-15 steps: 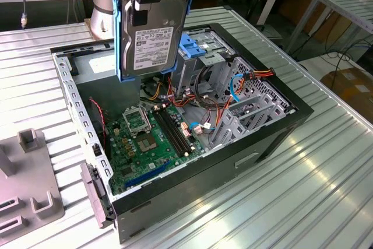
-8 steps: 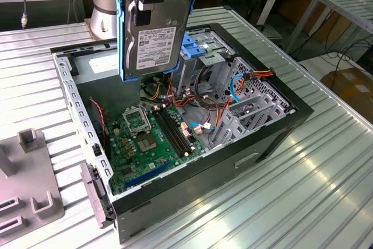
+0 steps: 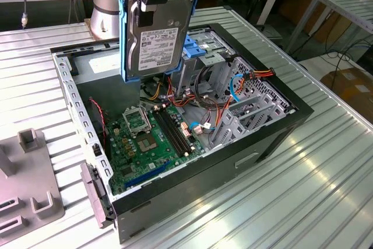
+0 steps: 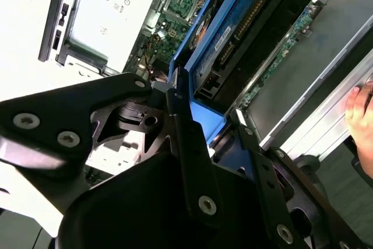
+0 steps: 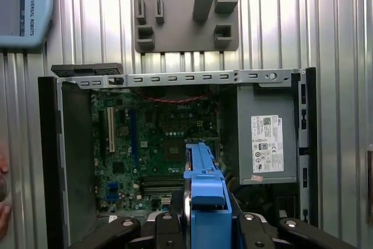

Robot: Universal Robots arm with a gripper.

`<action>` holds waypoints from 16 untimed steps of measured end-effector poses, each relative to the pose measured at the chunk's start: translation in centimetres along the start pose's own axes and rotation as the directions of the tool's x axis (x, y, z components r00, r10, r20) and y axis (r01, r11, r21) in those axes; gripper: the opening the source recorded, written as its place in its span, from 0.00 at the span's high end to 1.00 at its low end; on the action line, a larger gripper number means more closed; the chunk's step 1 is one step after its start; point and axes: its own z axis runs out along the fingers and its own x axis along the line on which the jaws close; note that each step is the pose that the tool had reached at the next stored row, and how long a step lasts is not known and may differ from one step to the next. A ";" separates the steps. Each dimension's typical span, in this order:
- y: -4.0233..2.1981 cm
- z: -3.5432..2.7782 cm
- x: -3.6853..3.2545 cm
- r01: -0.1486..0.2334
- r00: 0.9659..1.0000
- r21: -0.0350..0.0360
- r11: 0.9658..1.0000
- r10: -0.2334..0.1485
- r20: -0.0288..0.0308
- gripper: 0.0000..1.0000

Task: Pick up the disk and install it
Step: 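Insert the disk into the insertion slot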

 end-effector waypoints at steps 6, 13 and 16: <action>-0.18 0.01 0.75 -0.002 1.000 0.003 1.000 0.002 -0.001 0.63; -0.22 0.01 1.04 -0.002 1.000 0.005 1.000 0.002 -0.001 0.63; -0.22 0.01 1.04 -0.002 1.000 0.006 1.000 0.002 -0.001 0.63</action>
